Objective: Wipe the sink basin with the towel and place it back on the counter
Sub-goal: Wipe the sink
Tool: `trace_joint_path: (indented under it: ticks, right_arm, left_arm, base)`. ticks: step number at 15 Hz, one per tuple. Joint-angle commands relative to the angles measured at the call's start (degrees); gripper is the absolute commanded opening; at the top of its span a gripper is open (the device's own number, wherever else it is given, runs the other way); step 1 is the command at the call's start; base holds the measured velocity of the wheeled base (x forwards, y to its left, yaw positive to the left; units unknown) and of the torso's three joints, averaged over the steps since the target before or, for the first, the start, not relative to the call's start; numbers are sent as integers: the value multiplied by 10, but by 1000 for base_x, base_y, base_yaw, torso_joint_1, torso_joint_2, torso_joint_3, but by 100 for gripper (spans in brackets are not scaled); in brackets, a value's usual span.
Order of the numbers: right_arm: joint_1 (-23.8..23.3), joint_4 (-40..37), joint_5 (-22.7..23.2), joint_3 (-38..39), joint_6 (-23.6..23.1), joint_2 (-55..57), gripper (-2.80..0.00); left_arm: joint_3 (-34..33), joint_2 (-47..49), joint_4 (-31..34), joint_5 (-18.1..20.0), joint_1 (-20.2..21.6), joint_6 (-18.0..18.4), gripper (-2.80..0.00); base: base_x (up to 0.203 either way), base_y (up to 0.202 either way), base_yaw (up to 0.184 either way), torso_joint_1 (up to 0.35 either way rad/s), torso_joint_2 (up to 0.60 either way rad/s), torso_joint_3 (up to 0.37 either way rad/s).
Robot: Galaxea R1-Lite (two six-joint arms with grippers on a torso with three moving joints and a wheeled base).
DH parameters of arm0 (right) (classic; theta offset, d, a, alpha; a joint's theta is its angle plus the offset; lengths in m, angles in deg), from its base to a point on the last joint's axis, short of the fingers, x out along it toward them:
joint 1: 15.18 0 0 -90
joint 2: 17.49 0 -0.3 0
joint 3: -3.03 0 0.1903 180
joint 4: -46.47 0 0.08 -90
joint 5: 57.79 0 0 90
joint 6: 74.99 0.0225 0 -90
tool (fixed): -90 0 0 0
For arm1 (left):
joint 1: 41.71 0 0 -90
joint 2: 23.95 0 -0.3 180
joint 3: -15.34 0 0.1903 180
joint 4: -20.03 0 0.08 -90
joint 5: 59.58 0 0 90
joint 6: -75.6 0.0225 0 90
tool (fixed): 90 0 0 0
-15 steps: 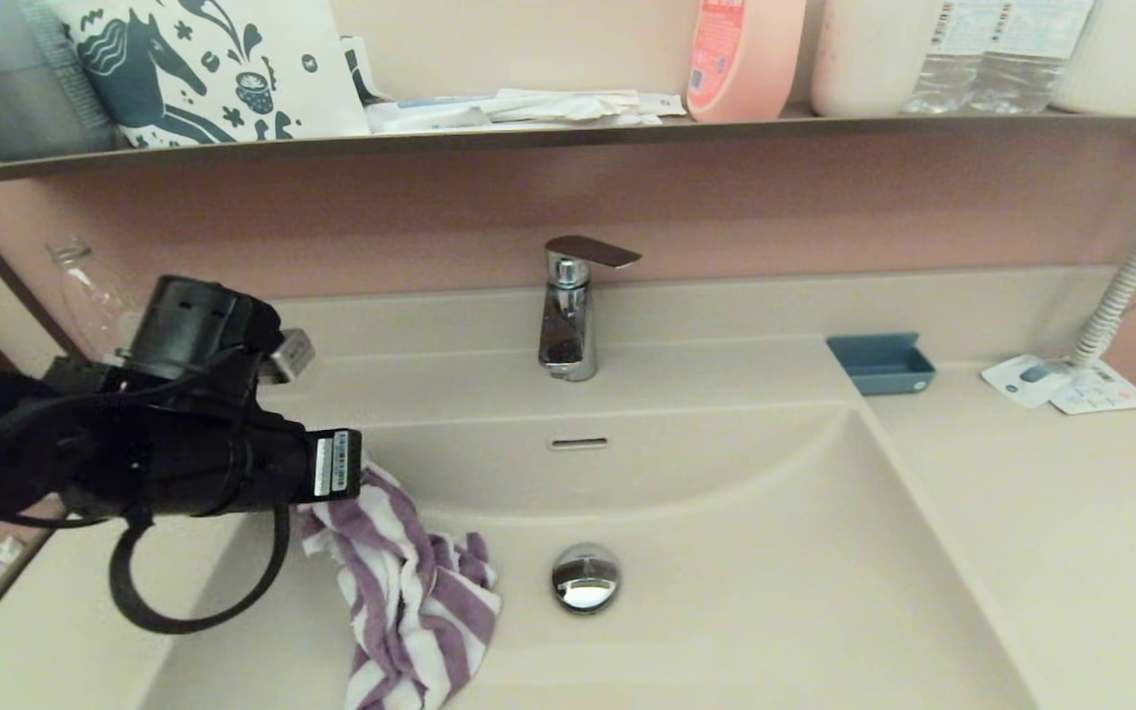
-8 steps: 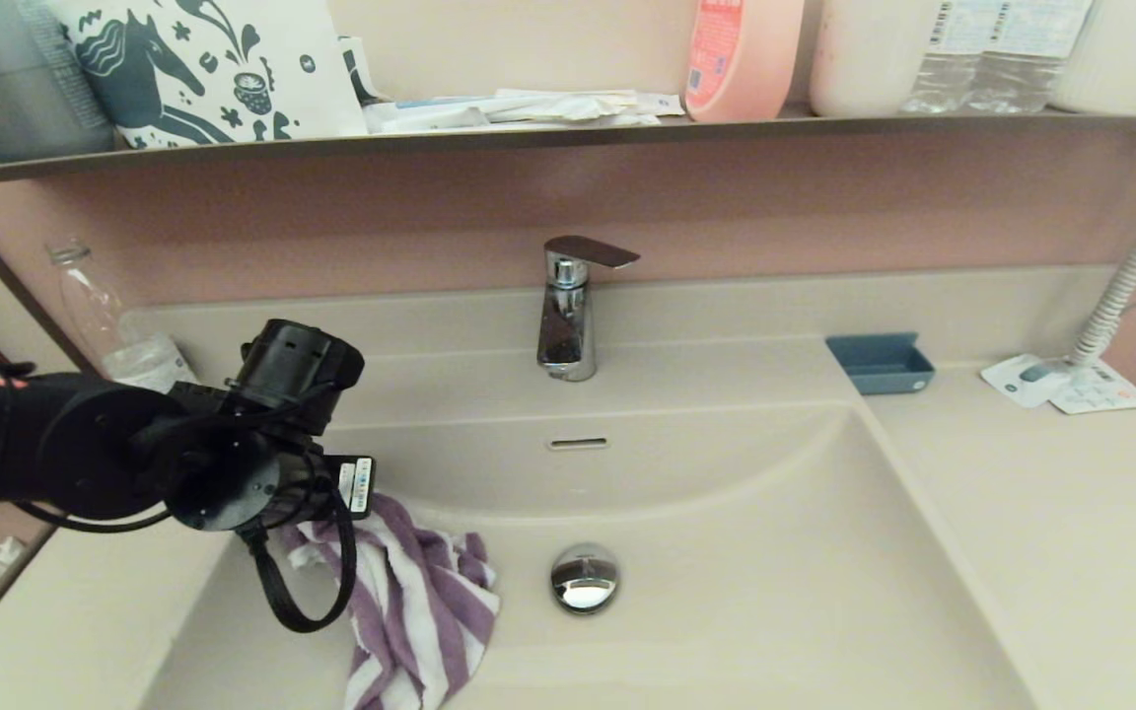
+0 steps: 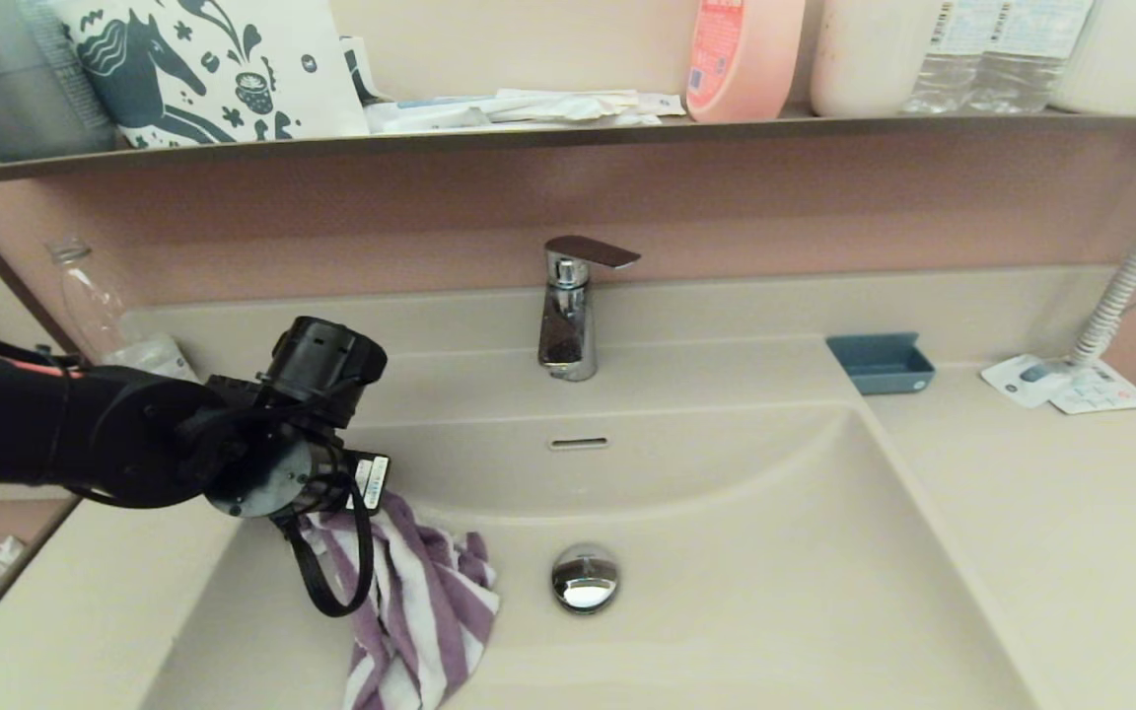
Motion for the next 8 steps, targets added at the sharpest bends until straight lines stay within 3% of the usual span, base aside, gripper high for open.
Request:
trace_joint_path:
  ticks: [1,8]
  right_arm:
    - [0,0,0,0,0,1,-280]
    - [0,0,0,0,1,1,-280]
  left_arm:
    - [-9,4,-5,5,-5,3,-280]
    - [-58,57,-87,32,-47,1,-280]
  base:
    - [0,0,0,0,0,0]
    - [0,0,0,0,0,0]
